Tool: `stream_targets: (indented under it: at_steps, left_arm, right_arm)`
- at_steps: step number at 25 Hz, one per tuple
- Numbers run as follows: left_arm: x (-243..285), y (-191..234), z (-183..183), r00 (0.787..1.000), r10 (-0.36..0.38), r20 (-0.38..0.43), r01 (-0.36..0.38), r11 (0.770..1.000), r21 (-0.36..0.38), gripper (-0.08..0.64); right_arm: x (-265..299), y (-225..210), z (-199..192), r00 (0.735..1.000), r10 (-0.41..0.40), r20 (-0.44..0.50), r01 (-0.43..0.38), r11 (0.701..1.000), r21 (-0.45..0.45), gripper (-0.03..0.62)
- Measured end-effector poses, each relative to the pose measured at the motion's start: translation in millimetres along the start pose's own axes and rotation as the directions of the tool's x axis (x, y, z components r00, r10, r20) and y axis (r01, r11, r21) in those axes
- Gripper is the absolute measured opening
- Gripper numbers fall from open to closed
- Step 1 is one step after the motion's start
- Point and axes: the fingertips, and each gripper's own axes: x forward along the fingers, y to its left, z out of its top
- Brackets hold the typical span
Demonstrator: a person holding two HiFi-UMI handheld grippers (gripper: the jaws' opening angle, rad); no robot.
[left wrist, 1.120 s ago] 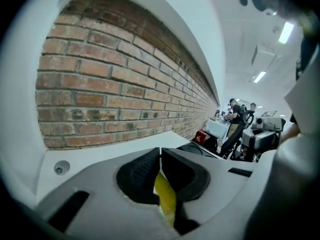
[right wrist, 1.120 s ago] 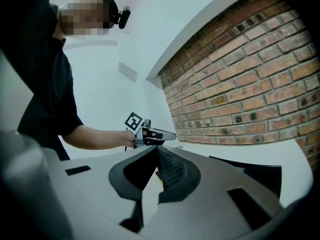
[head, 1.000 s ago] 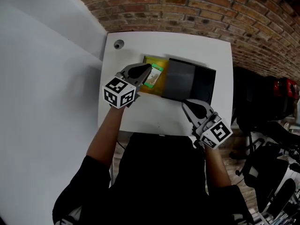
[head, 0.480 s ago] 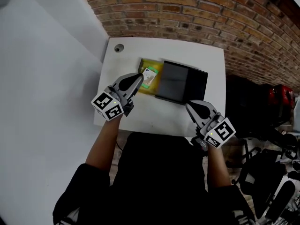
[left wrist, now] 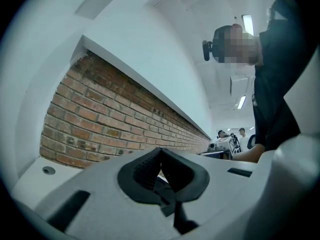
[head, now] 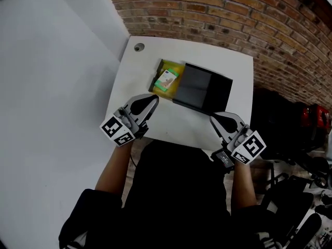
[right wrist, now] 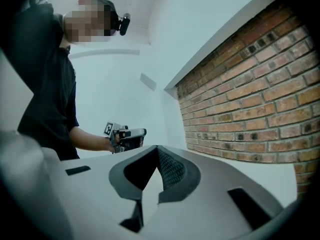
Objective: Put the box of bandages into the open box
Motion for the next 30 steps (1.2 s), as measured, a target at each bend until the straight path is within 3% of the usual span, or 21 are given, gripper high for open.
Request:
stream_targets:
  at_steps: [8,13,17,23,30]
  left_arm:
    - [-21.3,-43.7,-35.7,0.996,-0.031,-0.087,0.024,0.996,-0.080,0.015]
    - [-37.0,-69.7,-41.1,0.990,-0.118,-0.080,0.103,0.981,-0.165,0.014]
    - [-39.3,-83.3,-29.7,0.982,-0.175,-0.075,0.163,0.976,-0.146,0.014]
    - [-73.5,-103.0,1.5,0.966,-0.257,0.005,0.256,0.960,-0.114,0.014]
    - [-152.3,-110.0,12.3,0.968,-0.248,0.046,0.251,0.962,-0.108,0.014]
  right_arm:
    - [4.4,18.8,-28.4,0.995,0.094,0.021,-0.095,0.993,0.071,0.006]
    - [15.7,40.3,-29.9,0.992,0.125,0.025,-0.127,0.988,0.085,0.006]
    - [22.7,62.2,-28.2,0.991,0.134,-0.002,-0.134,0.988,0.076,0.006]
    - [45.3,116.1,-19.3,0.993,0.120,-0.019,-0.119,0.992,0.045,0.006]
    - [56.4,191.7,-15.5,0.999,0.042,-0.020,-0.041,0.999,0.011,0.006]
